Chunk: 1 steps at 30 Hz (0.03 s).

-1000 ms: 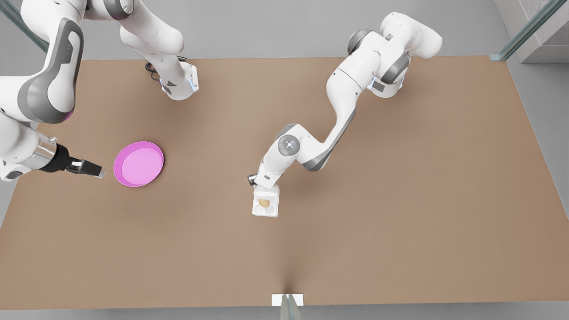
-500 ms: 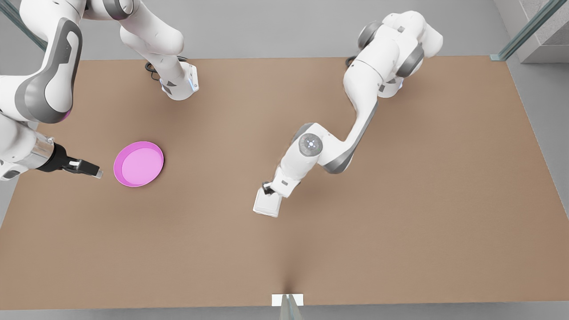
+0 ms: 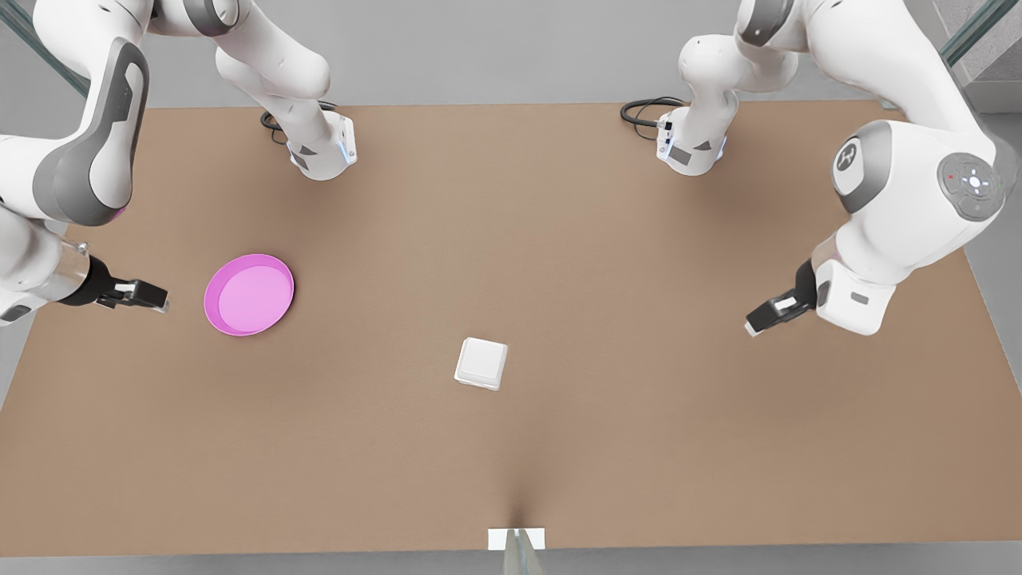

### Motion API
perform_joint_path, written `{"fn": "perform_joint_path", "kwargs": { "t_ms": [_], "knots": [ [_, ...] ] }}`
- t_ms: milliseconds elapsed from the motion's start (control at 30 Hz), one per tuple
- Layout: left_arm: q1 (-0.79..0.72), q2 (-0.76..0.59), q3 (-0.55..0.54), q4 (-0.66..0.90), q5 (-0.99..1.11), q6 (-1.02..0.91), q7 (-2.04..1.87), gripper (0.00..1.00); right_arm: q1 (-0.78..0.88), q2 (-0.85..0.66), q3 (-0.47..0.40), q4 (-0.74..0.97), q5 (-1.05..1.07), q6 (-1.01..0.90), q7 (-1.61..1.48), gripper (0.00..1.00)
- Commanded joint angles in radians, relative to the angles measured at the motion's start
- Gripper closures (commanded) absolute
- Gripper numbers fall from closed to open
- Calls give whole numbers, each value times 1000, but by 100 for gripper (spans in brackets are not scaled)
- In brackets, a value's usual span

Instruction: Pack egg into the box and close the box lid

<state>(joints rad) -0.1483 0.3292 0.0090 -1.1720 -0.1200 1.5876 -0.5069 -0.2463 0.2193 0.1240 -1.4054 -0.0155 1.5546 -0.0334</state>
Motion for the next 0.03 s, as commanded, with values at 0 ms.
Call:
{"fn": "perform_joint_path", "kwargs": {
  "t_ms": [0],
  "knots": [
    [3, -2, 0, 0, -1, -98, 415, 0, -1, -1, 0, 2, -1, -2, -97, 0]
  ]
}}
